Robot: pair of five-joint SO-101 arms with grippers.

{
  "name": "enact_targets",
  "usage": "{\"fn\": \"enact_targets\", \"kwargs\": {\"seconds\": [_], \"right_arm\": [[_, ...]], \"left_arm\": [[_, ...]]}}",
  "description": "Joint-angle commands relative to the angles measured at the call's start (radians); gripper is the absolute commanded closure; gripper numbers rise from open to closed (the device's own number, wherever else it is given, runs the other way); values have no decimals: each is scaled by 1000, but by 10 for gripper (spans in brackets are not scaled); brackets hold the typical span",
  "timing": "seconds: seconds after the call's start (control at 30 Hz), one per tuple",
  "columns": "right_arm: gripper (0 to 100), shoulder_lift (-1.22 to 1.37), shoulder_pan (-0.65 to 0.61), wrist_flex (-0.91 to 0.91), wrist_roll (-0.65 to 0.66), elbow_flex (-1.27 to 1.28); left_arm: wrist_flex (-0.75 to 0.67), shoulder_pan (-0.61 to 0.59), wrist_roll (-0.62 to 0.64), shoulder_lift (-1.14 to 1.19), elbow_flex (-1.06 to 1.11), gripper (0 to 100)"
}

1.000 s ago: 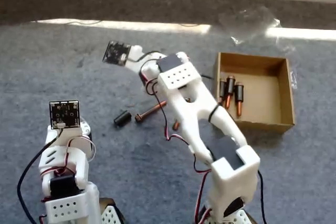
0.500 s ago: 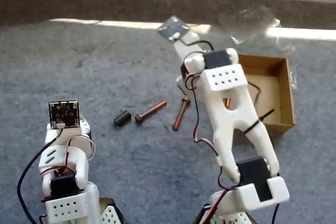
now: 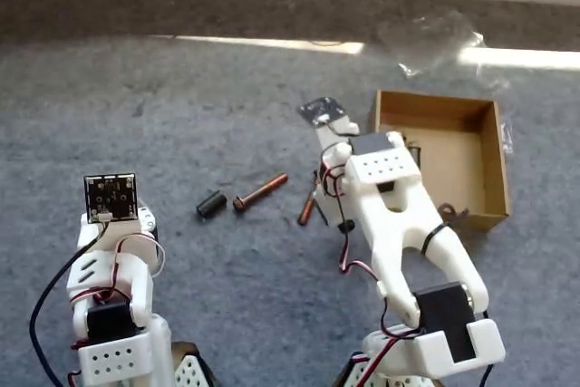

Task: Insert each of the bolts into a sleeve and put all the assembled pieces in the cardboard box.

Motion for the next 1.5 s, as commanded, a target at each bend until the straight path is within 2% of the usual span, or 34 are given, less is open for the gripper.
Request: {"fn": "enact_targets", "kwargs": {"seconds": [0.0,0.4,0.57,0.93,1.03,1.17,1.37,1.47], "right_arm": [[994,-51,18,-96,-8,47],[987,-48,15,-254,-5,229],[917,-48,15,-269,-5,251],[918,-48,10,-265,-2,252],[919,-48,10,-263,-2,252],[995,-48,10,-263,-2,252],[993,-58,16,-263,-3,245],[993,-59,18,-196,-5,242]], "left_arm": [[-23,-5,-6,-18,-5,995],[-23,-5,-6,-18,-5,995],[-23,-5,-6,-18,-5,995],[-23,-5,-6,-18,-5,995],[-23,25,-6,-18,-5,995],[-26,36,-6,-16,2,995],[-26,36,-6,-16,2,995],[-26,36,-6,-16,4,995]]}}
